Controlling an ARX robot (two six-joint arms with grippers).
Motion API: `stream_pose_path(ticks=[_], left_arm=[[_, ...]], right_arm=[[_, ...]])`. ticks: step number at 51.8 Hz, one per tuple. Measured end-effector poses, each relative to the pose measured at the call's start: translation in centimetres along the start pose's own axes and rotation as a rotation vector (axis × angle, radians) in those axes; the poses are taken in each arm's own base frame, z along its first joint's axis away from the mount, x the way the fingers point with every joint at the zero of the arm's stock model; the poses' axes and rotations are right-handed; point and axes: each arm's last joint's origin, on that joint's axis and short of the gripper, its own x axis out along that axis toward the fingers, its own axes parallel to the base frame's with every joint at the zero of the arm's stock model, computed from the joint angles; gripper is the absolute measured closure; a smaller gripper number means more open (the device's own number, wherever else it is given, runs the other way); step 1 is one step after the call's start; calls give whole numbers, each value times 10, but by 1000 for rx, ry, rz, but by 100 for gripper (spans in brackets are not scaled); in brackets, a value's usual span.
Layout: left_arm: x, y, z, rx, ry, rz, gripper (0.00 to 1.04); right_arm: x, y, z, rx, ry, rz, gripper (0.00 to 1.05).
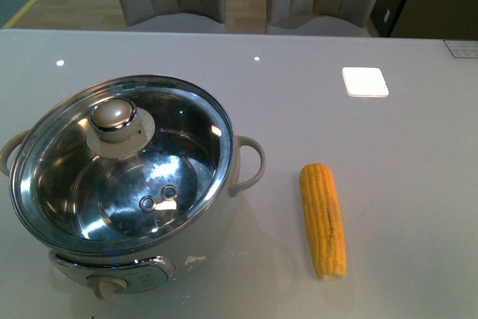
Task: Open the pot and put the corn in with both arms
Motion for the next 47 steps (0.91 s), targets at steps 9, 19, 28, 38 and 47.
stream_pose_path(ticks=[9,19,28,38,47], left_arm=[[0,0,0,0,0,0,7],[0,0,0,0,0,0,7],[0,0,0,0,0,0,7],[0,0,0,0,0,0,7],[1,-1,-9,37,368,414,7]], right_arm=[[0,0,0,0,0,0,9],[0,0,0,0,0,0,9],[0,0,0,0,0,0,9],[0,0,0,0,0,0,9],[0,0,0,0,0,0,9]])
